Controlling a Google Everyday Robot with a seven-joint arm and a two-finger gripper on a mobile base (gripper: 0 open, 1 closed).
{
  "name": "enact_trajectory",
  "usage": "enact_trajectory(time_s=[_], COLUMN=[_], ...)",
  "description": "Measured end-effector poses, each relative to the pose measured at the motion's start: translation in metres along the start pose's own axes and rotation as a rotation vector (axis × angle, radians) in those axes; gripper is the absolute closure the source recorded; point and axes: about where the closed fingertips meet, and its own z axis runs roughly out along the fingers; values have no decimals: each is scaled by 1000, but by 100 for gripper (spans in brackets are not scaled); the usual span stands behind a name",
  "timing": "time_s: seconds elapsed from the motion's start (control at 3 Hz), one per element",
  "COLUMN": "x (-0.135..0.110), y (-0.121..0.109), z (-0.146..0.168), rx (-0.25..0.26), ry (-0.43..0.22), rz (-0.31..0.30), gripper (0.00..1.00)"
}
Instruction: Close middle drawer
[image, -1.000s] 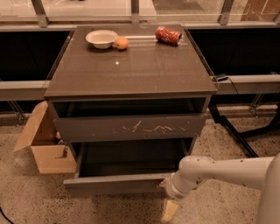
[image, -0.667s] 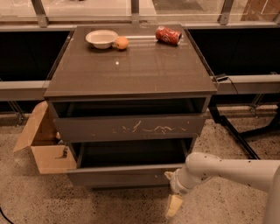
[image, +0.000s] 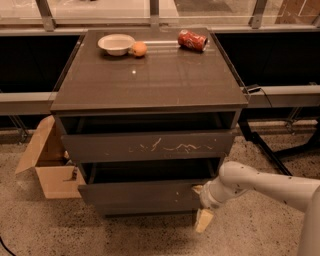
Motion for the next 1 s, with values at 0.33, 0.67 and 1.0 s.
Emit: enact_trajectory(time_s=[0.33,0.67,1.0], x=[5,11,16], y=[-25,-41,-45], z=[-12,-23,-34], rx=[22,44,59], ry=[-3,-1,-3], rz=[11,26,37], gripper=[0,0,0])
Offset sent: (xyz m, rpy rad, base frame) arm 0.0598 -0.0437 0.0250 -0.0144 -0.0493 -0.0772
